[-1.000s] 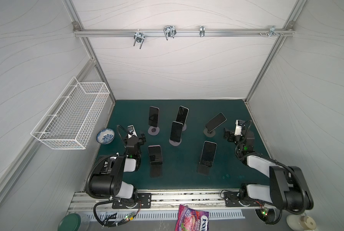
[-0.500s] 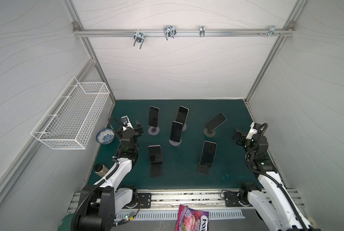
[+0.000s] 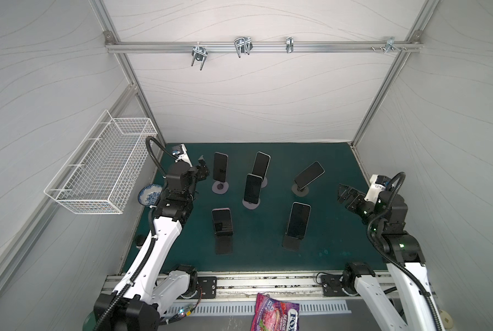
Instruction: Remove the phone from the phone stand
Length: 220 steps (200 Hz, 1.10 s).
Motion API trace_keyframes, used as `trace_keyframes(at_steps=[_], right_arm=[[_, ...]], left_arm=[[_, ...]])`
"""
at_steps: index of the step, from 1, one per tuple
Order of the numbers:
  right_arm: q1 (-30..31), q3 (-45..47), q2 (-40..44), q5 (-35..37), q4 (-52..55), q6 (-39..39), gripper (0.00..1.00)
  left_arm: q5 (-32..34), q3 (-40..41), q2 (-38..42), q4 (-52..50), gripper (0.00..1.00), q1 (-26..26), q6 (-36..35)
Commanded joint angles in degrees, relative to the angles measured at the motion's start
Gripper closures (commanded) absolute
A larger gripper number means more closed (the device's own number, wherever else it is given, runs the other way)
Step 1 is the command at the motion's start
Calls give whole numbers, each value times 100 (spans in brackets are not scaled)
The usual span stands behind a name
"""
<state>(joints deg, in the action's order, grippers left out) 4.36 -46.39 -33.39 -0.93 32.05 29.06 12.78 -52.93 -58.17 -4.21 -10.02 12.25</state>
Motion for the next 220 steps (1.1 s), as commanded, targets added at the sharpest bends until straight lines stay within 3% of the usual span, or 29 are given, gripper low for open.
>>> trace_keyframes(at_steps=[1, 61, 112, 176, 220], right_arm=[[-25, -224, -14, -457, 975, 458, 2], [175, -610, -304, -1093, 1425, 712, 10], [663, -1056, -646, -1200, 1794, 871, 13], [2052, -1939, -1307, -264, 2747, 680, 11], [3129, -2224, -1407, 392, 3386, 1117, 12]], left_arm=[[-202, -546, -122, -529, 18, -596, -239], [-718, -1578, -210, -1404, 18, -2070, -849], [-1166, -2369, -325, -2781, 20, -2803, -875], [-1939, -2453, -28, -3414, 21, -3309, -1184], [-2576, -1984, 491, -3489, 21, -3340, -1595]])
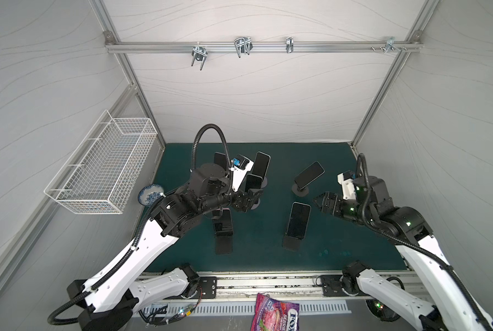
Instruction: Remove the phone from the phone stand
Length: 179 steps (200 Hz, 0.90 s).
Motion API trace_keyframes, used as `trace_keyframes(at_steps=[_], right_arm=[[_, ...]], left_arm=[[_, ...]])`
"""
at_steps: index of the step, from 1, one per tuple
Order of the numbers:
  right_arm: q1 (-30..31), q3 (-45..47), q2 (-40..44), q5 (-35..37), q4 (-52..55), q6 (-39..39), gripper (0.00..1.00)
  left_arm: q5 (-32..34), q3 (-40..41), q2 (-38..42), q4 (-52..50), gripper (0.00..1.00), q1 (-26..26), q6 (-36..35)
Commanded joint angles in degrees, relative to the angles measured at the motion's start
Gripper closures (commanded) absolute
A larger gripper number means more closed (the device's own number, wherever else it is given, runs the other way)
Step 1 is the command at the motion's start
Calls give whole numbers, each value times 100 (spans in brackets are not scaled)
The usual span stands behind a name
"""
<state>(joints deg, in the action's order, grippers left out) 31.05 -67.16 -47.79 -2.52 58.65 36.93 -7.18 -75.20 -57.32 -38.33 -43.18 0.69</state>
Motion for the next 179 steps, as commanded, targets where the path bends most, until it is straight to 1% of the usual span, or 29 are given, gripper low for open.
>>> trace_keyframes(at_steps=[1, 13, 33, 74, 92, 108, 153, 179], right_arm=[[488, -148, 33, 556, 735, 343, 12], [742, -134, 28, 711, 831, 446, 12], [1068, -90, 25, 892, 920, 603, 13], [1530, -199, -203, 1095, 1077, 841, 14], [1905, -278, -341, 1542, 1261, 1040, 11], [2250, -307, -422, 1981, 1383, 1279, 11], [2987, -325, -789, 2542, 1249, 1689, 8], [3230, -208, -881, 2798, 1043, 1848, 5]], left_arm=[[-590, 260, 423, -69, 21, -24, -447], [-620, 444, 592, -59, 21, -23, -472], [-752, 489, 781, -273, 22, -18, -401], [-959, 505, 985, -890, 23, -22, -263], [-1027, 520, 1006, -1170, 23, -24, -289], [-1025, 549, 1012, -1319, 23, -24, -304], [-1135, 676, 967, -1288, 23, -21, -344], [-1243, 875, 961, -1107, 24, -24, -280]])
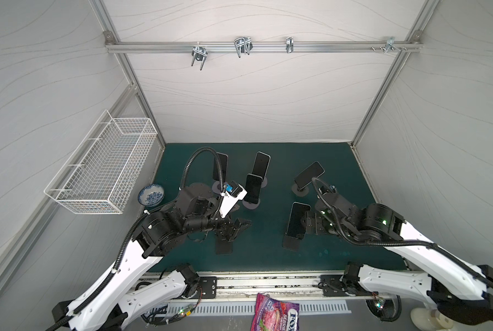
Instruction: Remove the phone from the phone stand
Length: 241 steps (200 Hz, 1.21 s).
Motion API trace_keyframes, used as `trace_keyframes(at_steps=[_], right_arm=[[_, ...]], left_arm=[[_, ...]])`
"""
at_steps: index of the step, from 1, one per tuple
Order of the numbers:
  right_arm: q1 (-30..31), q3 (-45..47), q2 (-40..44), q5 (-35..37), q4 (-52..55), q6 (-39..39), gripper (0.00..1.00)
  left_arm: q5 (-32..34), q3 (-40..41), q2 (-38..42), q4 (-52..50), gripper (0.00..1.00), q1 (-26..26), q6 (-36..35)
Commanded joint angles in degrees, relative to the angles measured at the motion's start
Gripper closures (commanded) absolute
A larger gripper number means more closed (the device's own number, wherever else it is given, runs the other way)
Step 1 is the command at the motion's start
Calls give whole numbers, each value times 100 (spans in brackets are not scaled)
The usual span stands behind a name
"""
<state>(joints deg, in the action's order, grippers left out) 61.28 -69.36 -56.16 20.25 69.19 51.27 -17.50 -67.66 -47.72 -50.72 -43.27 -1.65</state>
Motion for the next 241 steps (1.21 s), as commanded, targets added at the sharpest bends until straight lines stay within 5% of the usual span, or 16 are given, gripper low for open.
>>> trace_keyframes(at_steps=[1, 61, 168, 241], right_arm=[[217, 20, -40, 535, -19, 421, 5], [482, 403, -12, 902, -147, 948, 7], [473, 713, -535, 811, -679, 1157, 6], [364, 780, -658, 856, -595, 1393, 4]], left_arm=[[-215, 126, 5, 141, 24, -15, -42], [-367, 629, 289, 497, 26, -20, 221], [-390, 1400, 315, 1367, 21, -21, -765], [-716, 1658, 264, 1830, 3, -25, -1127]])
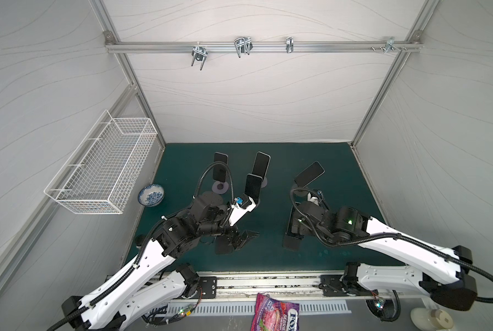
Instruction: Remove the phone from the phone stand
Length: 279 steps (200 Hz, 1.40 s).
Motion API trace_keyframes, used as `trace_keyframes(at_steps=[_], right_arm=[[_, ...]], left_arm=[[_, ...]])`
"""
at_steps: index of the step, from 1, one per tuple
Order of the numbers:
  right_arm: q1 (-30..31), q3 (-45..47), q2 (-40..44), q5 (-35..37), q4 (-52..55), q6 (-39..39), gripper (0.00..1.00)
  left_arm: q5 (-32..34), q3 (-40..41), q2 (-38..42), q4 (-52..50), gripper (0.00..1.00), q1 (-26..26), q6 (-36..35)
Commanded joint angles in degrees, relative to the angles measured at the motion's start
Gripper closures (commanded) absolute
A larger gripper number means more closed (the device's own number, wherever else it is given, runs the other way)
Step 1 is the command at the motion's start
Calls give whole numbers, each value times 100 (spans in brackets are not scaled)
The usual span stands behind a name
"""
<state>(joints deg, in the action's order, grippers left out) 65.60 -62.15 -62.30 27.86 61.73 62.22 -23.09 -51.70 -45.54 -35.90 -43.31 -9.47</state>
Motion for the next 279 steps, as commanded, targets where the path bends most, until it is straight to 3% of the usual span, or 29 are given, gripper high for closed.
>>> trace_keyframes(at_steps=[1, 90, 127, 177, 279], right_arm=[[-71, 60, -49, 92, 157, 303, 4], [-360, -21, -221, 6, 176, 301, 1], [-356, 2, -250, 75, 119, 454, 8], [-357, -221, -570, 282, 136, 397, 10], [-460, -722, -1305, 535, 502, 410, 7]], left_arm=[[-158, 72, 54, 347, 3, -20, -358], [-161, 495, 59, 1041, 3, -23, -564], [-112, 572, 77, 1191, 3, -21, -635], [-91, 832, 103, 1283, 4, -17, -905], [504, 1555, 744, 1919, 3, -22, -1034]])
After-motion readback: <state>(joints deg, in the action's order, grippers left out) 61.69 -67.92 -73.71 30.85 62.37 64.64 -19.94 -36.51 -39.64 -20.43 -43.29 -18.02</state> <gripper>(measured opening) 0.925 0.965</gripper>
